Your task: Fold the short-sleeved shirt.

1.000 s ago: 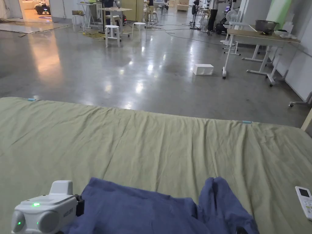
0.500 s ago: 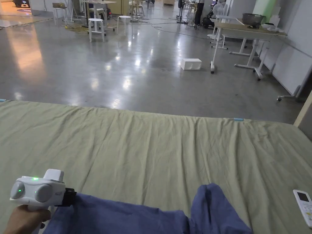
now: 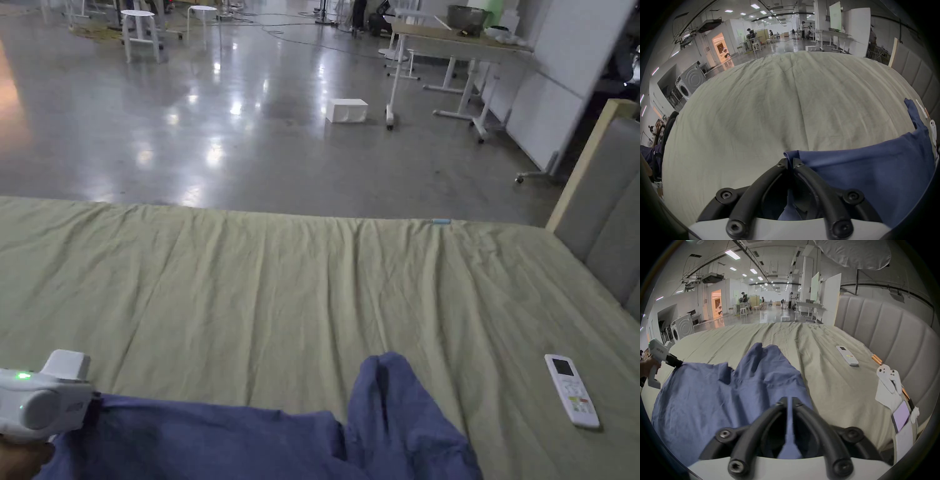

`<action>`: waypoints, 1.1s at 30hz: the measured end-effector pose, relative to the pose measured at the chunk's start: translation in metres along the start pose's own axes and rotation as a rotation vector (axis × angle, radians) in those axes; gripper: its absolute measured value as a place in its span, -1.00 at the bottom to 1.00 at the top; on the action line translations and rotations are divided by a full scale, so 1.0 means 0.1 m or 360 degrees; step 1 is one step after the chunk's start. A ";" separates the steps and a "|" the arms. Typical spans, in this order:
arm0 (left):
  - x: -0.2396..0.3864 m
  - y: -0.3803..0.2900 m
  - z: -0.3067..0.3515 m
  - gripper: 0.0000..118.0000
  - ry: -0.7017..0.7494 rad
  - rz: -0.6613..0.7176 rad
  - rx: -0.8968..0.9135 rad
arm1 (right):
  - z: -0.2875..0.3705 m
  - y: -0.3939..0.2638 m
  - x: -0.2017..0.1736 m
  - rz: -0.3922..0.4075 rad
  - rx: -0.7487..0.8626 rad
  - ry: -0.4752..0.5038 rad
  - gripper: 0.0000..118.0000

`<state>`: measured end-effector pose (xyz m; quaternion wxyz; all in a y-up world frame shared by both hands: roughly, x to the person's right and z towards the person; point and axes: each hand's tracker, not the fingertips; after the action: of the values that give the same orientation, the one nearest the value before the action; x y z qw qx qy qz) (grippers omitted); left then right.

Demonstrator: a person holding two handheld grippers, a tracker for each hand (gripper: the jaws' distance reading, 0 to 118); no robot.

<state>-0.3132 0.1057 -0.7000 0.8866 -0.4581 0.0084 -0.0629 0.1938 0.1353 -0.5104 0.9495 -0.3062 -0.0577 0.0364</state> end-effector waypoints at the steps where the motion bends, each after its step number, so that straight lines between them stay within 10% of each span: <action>1: 0.01 -0.03 0.09 -0.92 0.0028 -0.0030 0.0103 | -0.15 0.10 0.05 -0.0003 -0.0092 0.0052 -0.58; 8: 0.01 -0.26 0.53 -0.94 0.0039 -0.0009 0.0173 | -1.01 0.65 0.18 0.0127 -0.0186 0.0032 0.17; 14: -0.08 -0.45 0.65 -0.94 0.0028 0.0115 0.0212 | -1.54 0.65 0.07 0.0240 -0.0536 0.0122 0.16; 17: -0.05 -0.52 0.74 -0.94 0.0032 0.0082 0.0207 | -1.54 0.60 0.03 0.0189 -0.0491 0.0086 -0.04; 21: -0.14 -0.53 0.69 -0.94 0.0044 0.0076 0.0206 | -1.46 0.62 -0.07 0.0228 -0.0472 0.0040 -0.92; 23: -0.12 -0.58 0.74 -0.94 0.0041 0.0088 0.0205 | -1.40 0.61 -0.12 0.0356 -0.0468 0.0006 -0.92; 33: -0.21 -0.58 1.27 -0.94 0.0049 0.0156 0.0316 | -0.70 0.75 0.09 0.0219 -0.0201 0.0065 -0.94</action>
<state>-0.3313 0.1780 -0.5798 0.9295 -0.3659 0.0380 -0.0269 0.2096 0.1564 -0.6095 0.9246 -0.3694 -0.0195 0.0915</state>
